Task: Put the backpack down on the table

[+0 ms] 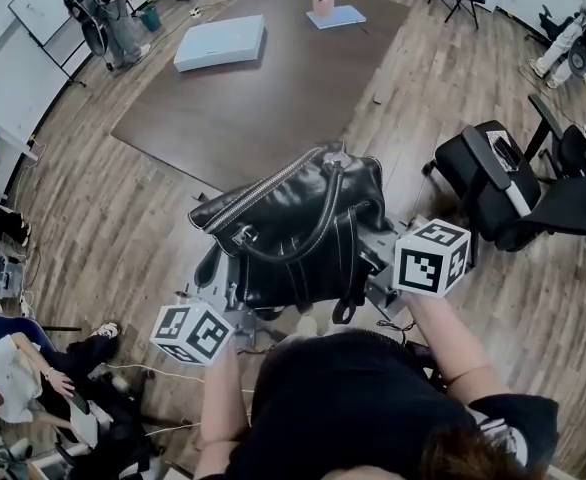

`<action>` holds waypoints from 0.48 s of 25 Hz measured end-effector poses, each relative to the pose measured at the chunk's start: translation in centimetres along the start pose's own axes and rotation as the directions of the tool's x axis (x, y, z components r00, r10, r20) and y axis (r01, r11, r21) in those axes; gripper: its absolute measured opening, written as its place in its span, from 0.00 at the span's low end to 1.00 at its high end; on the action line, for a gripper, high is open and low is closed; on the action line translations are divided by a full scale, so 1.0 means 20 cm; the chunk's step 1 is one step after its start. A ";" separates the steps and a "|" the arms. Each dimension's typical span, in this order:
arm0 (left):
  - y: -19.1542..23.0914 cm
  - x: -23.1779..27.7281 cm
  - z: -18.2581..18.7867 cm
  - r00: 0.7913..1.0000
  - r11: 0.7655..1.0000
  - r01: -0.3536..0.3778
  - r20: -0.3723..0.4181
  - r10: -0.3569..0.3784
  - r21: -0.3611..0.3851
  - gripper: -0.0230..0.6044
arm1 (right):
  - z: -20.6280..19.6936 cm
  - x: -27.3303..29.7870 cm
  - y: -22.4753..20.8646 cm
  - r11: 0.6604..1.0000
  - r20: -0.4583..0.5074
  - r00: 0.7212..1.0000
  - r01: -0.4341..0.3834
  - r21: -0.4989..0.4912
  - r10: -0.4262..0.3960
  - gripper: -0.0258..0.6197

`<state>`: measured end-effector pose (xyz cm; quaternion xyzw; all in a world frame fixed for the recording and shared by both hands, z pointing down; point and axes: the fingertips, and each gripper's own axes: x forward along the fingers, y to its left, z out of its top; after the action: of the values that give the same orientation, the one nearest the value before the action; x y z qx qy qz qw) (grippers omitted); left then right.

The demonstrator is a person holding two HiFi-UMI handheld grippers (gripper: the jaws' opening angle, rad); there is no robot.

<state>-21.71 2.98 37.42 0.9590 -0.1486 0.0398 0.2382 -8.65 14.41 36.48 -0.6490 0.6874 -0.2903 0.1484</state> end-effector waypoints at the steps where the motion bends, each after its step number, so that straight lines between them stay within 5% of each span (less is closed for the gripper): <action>1: -0.01 0.01 0.00 1.000 1.000 -0.002 0.002 0.002 0.001 0.11 | 0.00 0.00 -0.01 1.000 0.000 1.000 -0.004 -0.001 0.004 0.11; 12: -0.07 0.12 -0.05 1.000 1.000 0.012 0.002 -0.012 -0.006 0.11 | 0.04 -0.07 -0.10 1.000 0.006 1.000 0.010 -0.011 -0.010 0.11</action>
<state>-18.94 4.04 37.96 0.9592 -0.1432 0.0372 0.2410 -6.32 15.69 36.75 -0.6541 0.6852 -0.2852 0.1456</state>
